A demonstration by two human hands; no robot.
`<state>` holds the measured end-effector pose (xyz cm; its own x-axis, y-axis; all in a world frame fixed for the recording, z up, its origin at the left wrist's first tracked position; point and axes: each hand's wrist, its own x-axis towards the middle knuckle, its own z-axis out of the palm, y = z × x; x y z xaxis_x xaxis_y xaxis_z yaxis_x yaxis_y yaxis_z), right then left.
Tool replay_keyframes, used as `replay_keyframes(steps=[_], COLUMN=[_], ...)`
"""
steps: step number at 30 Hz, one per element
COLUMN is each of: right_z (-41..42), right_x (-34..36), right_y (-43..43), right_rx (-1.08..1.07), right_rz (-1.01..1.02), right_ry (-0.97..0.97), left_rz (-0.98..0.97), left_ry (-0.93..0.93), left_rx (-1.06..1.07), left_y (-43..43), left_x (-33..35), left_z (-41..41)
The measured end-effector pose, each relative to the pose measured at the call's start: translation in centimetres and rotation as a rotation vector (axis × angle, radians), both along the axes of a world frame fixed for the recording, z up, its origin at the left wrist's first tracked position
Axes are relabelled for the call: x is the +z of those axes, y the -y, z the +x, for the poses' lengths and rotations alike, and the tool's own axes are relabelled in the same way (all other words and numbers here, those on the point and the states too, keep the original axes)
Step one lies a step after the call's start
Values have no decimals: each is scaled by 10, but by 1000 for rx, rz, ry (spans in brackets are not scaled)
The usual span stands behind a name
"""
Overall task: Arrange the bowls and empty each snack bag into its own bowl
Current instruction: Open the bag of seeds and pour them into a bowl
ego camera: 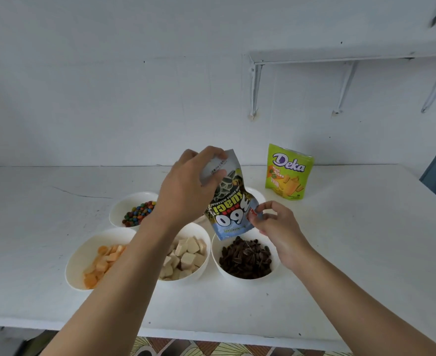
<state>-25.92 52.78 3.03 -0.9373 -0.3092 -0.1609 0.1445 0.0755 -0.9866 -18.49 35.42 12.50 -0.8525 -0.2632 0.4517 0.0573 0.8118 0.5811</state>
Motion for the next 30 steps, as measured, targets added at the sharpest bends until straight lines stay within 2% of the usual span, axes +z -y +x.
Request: replay_keyframes(steps=[4,7,10,15,18,23,26,30], right_z=[-1,-2,-4,0,1,-6,-5,-2], right_x=[25,37,31,-2,-9,3,4,-5], right_y=[4,5,2,-8,-10,-9,-10,-11], right_rx=[-2,-9,-12,-24,-28,14,44,55], right_rz=[-173,-241,-254,-104,-73,-240,-271,-125], right_ry=[-99,-139,-95,73,101,36,61,53], left_rz=[13,57,61,10,33,-3,72,185], left_ry=[-175,-233,-142,52,2,-217,-179,-67], left_rx=[-32,-71,-105,-162,-150,-126,-129,-129], left_y=[3,4,8,6,2,3,4,3], left_x=[32,50,47,6,-5,15,18,2], left_z=[3,6,6,1,-1,-2,0,0])
